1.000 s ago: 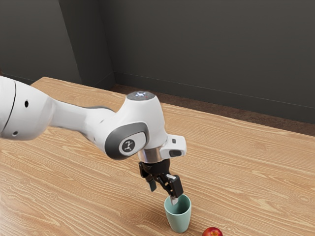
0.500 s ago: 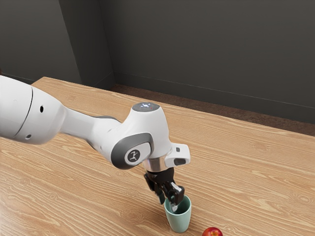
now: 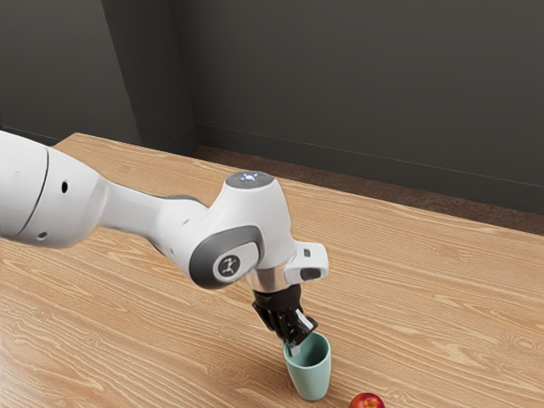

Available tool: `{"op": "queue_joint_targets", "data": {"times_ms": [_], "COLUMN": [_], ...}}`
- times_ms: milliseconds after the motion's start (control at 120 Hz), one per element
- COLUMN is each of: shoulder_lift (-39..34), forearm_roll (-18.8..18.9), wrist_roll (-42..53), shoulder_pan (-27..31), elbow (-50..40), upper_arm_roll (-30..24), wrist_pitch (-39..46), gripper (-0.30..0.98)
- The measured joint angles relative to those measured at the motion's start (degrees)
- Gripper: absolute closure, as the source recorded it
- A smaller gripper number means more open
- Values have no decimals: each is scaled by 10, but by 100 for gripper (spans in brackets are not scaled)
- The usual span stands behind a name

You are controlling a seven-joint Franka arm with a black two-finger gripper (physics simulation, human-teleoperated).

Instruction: Place the right cup onto the left cup

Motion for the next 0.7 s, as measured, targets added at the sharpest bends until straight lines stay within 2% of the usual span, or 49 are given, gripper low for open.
{"op": "queue_joint_targets", "data": {"times_ms": [208, 350, 525, 700], "shoulder_lift": [-62, -108, -146, -154], "forearm_roll": [2, 3, 9, 20], "wrist_roll": [-5, -3, 12, 26], "shoulder_pan": [2, -15, 44, 47], "elbow": [-1, 4, 34, 64], "upper_arm_roll": [3, 35, 61, 82], "wrist_pitch": [-24, -62, -116, -158], "gripper": [78, 78, 78, 78]}}
